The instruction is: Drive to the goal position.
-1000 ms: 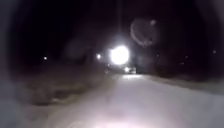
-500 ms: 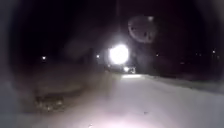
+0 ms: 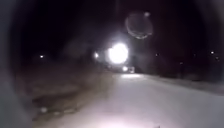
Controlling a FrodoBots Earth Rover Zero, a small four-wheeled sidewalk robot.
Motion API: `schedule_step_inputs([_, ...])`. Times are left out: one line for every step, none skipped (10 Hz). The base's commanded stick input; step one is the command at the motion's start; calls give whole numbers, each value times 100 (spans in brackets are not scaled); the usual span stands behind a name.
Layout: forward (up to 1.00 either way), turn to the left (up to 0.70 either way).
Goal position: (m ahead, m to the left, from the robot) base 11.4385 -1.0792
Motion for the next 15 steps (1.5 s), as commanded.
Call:
schedule_step_inputs([100,0])
schedule_step_inputs([100,0])
schedule_step_inputs([100,0])
schedule_step_inputs([100,0])
schedule_step_inputs([100,0])
schedule_step_inputs([100,0])
schedule_step_inputs([100,0])
schedule_step_inputs([100,0])
schedule_step_inputs([100,0])
schedule_step_inputs([100,0])
schedule_step_inputs([100,-2])
schedule_step_inputs([100,-36])
schedule_step_inputs([100,-40])
schedule_step_inputs([100,-40])
schedule_step_inputs([100,-31])
